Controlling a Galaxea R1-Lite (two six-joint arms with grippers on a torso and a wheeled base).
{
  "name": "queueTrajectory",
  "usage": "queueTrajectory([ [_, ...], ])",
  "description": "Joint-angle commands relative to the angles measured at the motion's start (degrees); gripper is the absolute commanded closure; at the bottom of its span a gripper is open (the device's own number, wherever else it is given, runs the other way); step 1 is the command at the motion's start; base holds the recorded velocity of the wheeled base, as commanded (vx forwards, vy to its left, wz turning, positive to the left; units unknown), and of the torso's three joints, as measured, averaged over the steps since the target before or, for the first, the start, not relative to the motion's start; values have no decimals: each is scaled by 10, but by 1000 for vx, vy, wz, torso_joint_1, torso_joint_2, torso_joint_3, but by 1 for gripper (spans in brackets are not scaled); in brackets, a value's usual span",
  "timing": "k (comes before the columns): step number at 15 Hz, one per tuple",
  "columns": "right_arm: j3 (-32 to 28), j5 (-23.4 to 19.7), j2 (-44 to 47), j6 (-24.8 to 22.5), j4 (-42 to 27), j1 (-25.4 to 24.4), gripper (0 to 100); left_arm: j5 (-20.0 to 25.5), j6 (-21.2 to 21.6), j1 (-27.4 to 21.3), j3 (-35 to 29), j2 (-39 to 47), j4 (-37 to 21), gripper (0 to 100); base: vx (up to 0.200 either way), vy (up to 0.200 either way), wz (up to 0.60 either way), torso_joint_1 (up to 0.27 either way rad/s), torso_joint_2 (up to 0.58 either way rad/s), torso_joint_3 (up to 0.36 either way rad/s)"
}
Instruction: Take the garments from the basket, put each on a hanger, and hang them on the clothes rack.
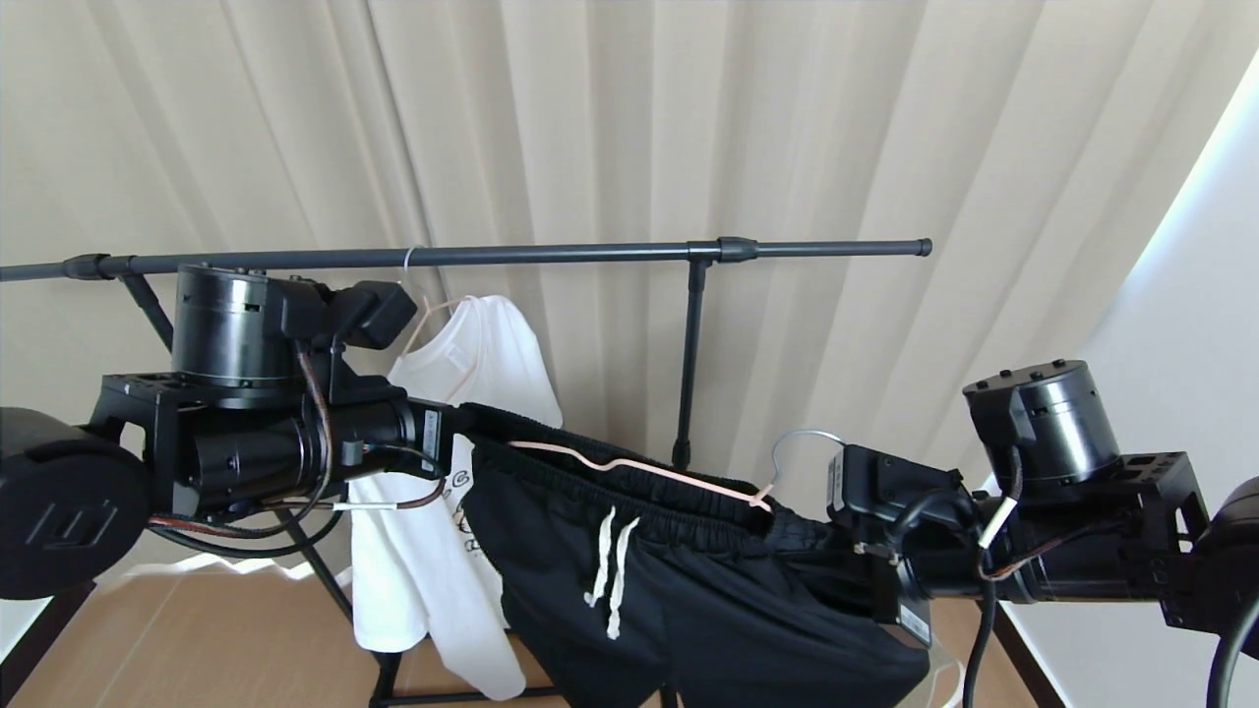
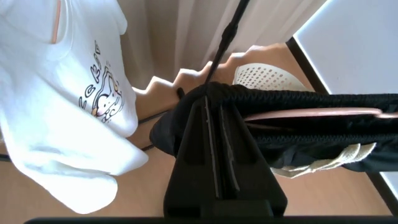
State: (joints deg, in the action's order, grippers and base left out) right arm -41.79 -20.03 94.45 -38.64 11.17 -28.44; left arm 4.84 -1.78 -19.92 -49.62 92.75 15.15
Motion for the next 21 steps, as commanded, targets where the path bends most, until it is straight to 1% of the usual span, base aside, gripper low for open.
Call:
queueTrajectory([
  [1,0,0,6,0,0,1,100,-1,2,-7,-30,-13,-34,100,0,0,0,0,0,0],
  [2,1,0,7,0,0,1,100,-5,2,-10,-36,-13,-52,100,0,0,0,0,0,0],
  [6,1,0,16,-9,1,1,100,-13,2,-6,-54,-5,-57,100,0,0,0,0,0,0],
  [8,0,2,18,-12,0,1,100,-14,3,-8,-87,6,-70,100,0,0,0,0,0,0],
  [9,0,2,18,-12,0,1,100,-14,3,-8,-87,6,-70,100,0,0,0,0,0,0],
  [11,0,14,22,-12,1,1,100,-17,3,-30,-136,2,-130,100,0,0,0,0,0,0],
  [12,0,14,29,-12,1,1,100,-29,3,-41,-170,2,-166,100,0,0,0,0,0,0],
  [13,0,15,31,-12,1,1,100,-37,3,-47,-194,2,-188,100,0,0,0,0,0,0],
  [16,0,15,33,-12,1,1,100,-40,15,-51,-249,3,-252,100,0,0,0,0,0,0],
  [18,0,15,39,-12,1,1,100,-40,16,-54,-265,3,-273,100,0,0,0,0,0,0],
  [21,-1,19,42,-12,1,1,100,-60,19,-71,-265,3,-277,100,0,0,0,0,0,0],
])
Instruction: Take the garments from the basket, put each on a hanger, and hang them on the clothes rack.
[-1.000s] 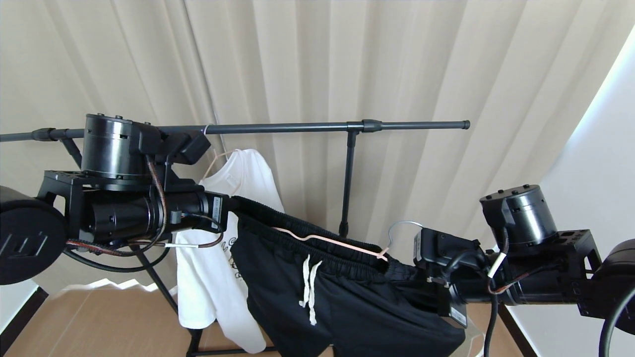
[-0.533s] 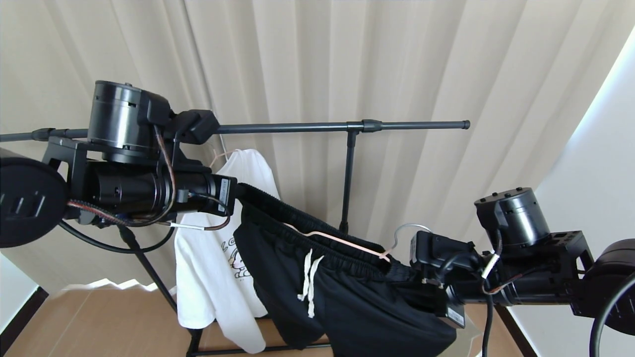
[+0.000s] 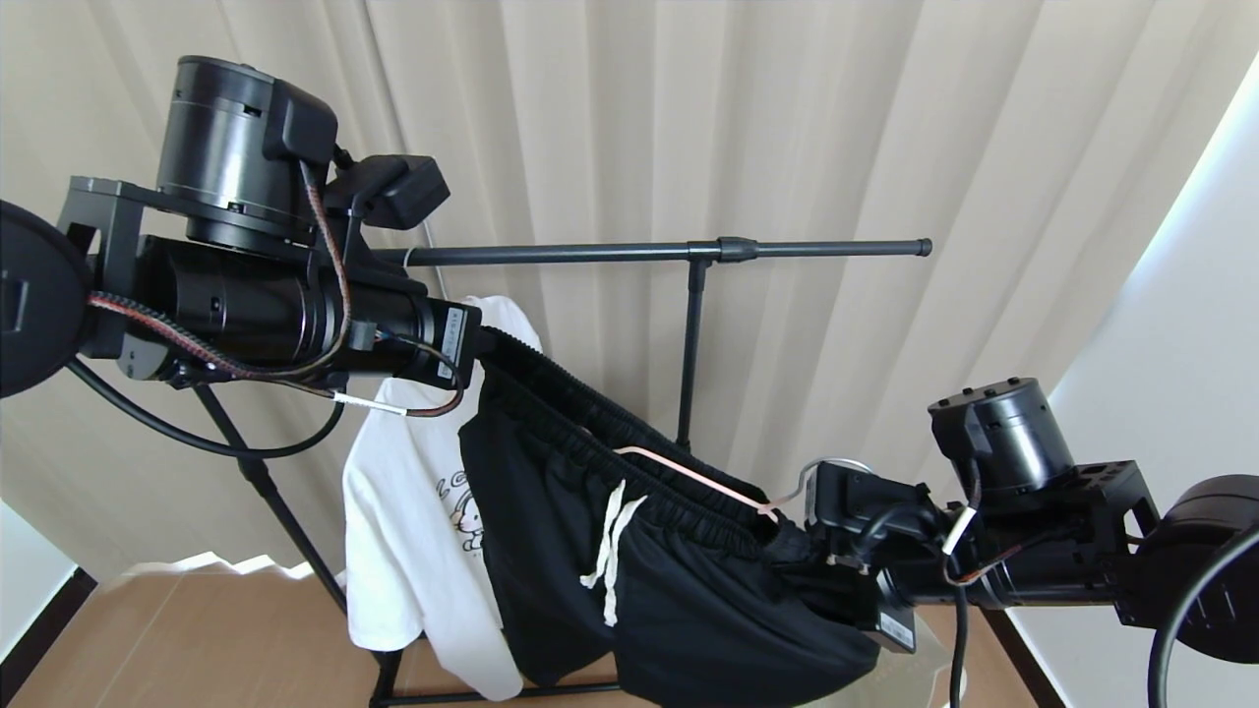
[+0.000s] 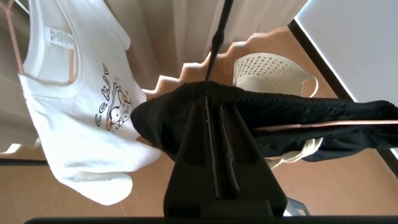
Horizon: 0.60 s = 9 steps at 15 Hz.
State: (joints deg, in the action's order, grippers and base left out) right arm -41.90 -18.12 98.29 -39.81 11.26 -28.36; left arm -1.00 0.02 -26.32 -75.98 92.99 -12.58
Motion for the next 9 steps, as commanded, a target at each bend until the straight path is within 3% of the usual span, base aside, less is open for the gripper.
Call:
queueTrajectory([
  [1,0,0,3,0,0,0,100,-4,5,-9,-3,1,0,100,0,0,0,0,0,0],
  [5,0,1,13,0,0,0,100,-34,44,-12,-22,4,-3,100,0,0,0,0,0,0],
  [9,0,2,15,0,0,-1,100,-37,51,-11,-87,4,-94,100,0,0,0,0,0,0],
])
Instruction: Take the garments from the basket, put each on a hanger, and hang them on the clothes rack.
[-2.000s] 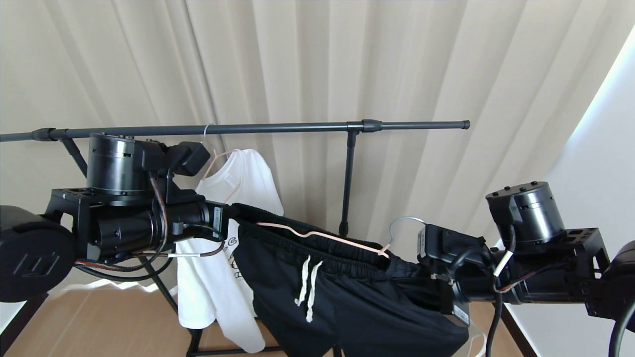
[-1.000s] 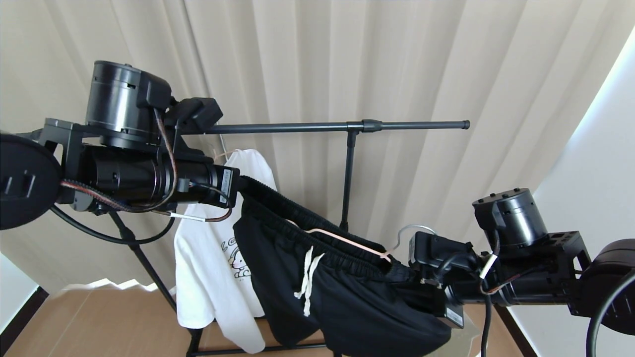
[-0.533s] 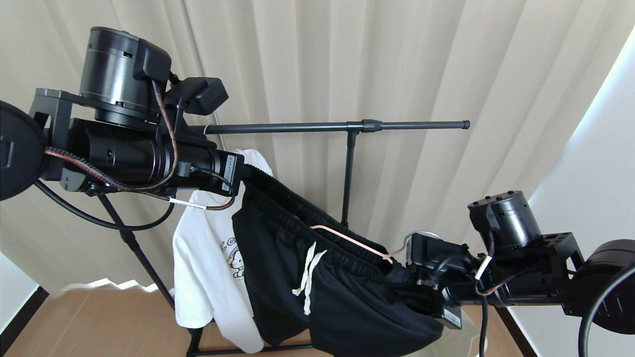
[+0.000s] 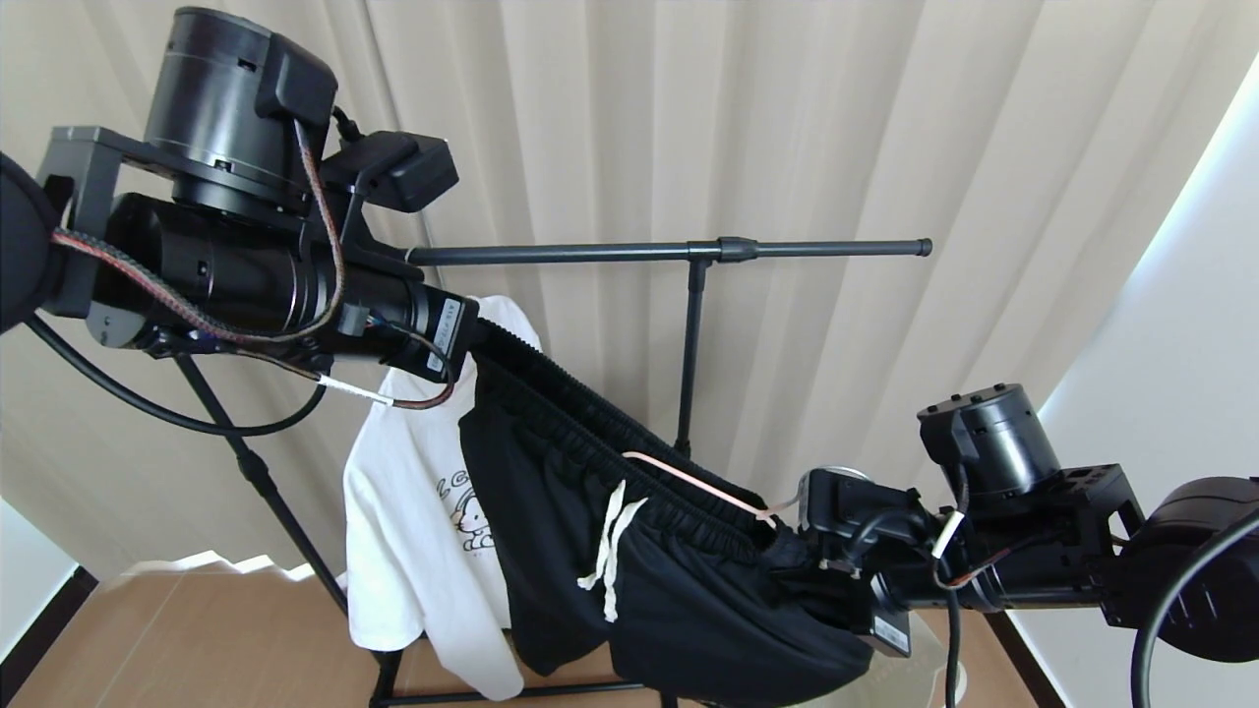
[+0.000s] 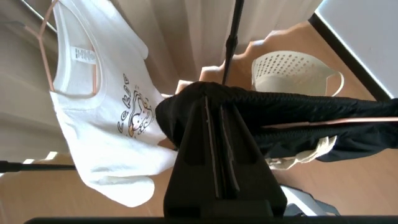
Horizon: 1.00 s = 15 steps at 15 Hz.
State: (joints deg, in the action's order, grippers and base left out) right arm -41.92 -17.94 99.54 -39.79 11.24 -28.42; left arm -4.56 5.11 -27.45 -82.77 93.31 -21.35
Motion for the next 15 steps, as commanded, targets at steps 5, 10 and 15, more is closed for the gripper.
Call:
queueTrajectory([
  [5,-14,-1,3,5,1,-2,100,-18,0,-46,-47,9,-79,100,0,0,0,0,0,0],
  [10,-30,0,-22,54,1,-2,100,-34,-26,-102,-5,32,-82,100,0,0,0,0,0,0],
  [15,-29,-1,-43,55,2,-2,100,-34,-79,-129,-2,51,-84,100,0,0,0,0,0,0],
])
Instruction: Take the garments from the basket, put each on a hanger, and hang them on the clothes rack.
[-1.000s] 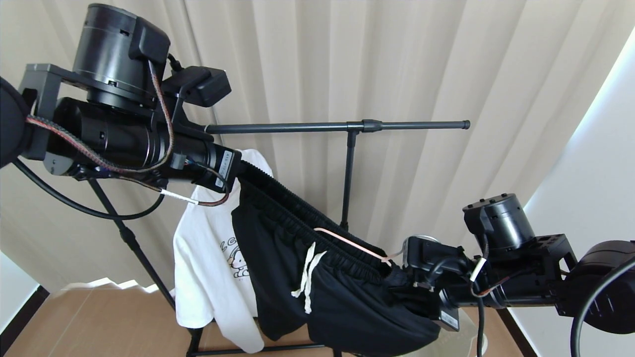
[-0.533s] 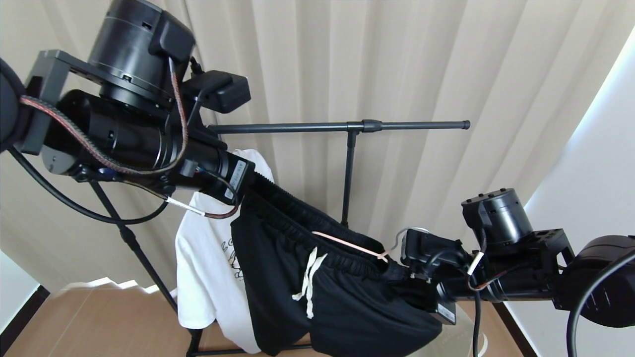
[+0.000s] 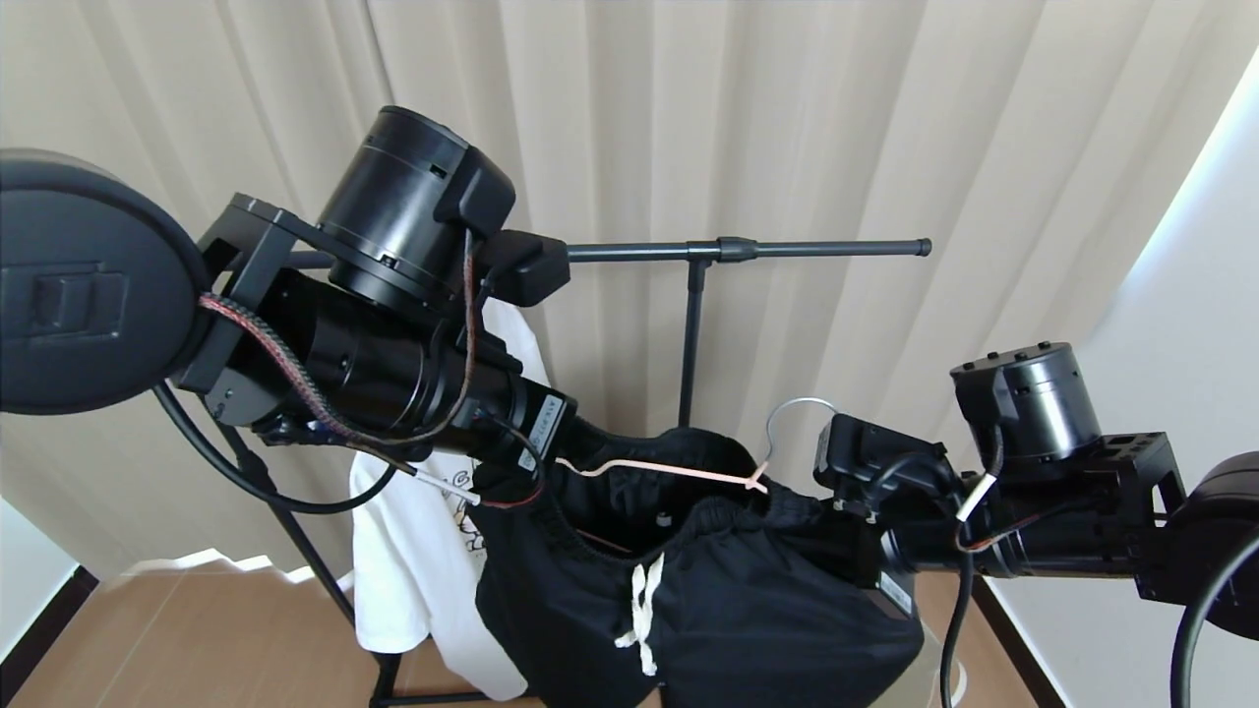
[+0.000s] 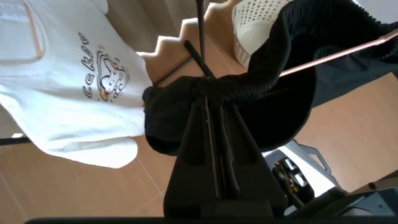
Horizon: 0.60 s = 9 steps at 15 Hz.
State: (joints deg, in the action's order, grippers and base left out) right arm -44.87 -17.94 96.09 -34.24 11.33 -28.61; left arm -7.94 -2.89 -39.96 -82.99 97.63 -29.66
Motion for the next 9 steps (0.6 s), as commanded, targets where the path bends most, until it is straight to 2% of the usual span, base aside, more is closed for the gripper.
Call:
queueTrajectory([
  [1,2,0,-8,-1,1,0,100,0,-41,-15,-2,14,0,100,0,0,0,0,0,0],
  [6,5,9,0,-2,1,-2,100,1,-124,-28,-31,29,0,100,0,0,0,0,0,0],
  [9,7,28,22,-4,1,-7,100,2,-156,-28,-55,32,-1,100,0,0,0,0,0,0],
])
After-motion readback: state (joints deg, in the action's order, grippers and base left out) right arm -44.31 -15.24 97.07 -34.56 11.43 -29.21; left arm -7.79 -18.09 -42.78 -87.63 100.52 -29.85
